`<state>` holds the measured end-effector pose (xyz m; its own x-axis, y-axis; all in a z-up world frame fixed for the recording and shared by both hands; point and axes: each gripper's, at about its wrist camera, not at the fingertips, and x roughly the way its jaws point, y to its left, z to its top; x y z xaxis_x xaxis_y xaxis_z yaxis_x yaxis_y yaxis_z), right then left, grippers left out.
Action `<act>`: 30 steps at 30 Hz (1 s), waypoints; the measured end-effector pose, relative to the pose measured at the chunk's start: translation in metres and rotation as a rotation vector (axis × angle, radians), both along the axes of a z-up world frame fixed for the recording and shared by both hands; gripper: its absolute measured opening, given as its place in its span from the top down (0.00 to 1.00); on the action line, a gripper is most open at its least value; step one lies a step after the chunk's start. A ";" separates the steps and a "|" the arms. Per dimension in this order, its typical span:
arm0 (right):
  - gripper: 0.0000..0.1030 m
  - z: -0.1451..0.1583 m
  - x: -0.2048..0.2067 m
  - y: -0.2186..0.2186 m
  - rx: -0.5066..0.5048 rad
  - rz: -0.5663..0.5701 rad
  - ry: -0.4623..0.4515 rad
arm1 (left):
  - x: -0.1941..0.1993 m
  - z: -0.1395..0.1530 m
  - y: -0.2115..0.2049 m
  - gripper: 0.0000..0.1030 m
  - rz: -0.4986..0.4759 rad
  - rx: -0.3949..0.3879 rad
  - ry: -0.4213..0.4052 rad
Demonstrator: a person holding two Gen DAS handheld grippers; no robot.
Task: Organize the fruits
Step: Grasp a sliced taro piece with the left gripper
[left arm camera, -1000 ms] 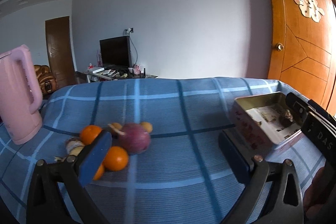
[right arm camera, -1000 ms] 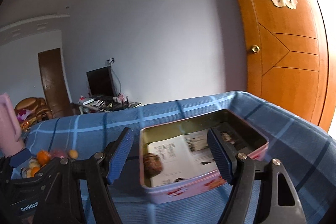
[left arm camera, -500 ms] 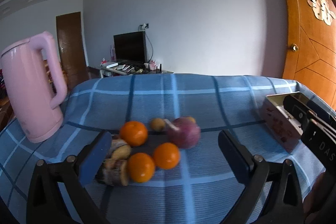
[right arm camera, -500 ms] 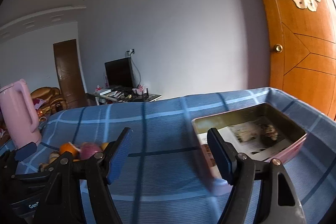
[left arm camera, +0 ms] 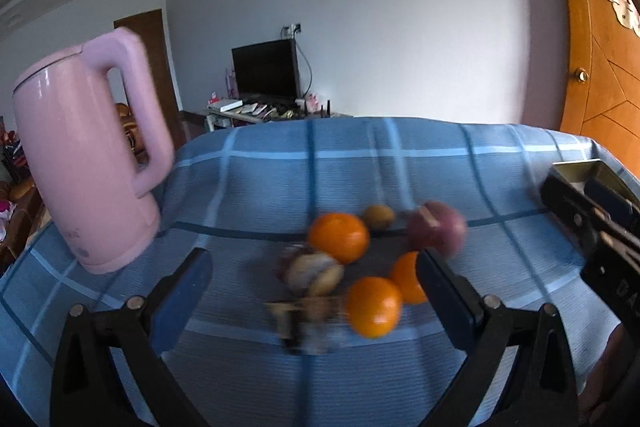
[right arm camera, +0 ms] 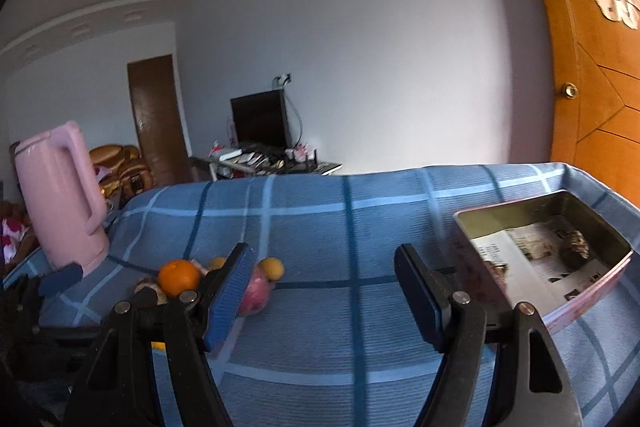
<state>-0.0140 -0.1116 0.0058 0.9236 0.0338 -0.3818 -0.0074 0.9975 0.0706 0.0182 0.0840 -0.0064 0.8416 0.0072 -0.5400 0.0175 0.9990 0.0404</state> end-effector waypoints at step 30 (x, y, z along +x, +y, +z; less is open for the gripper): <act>0.47 -0.033 0.027 0.023 0.127 0.258 0.309 | 0.019 -0.038 0.022 0.50 -0.209 -0.113 0.289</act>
<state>0.0130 -0.0885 -0.0268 0.7212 0.3136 -0.6177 -0.2149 0.9490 0.2309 0.0370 0.1058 -0.0441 0.6313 -0.2216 -0.7432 0.2158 0.9707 -0.1061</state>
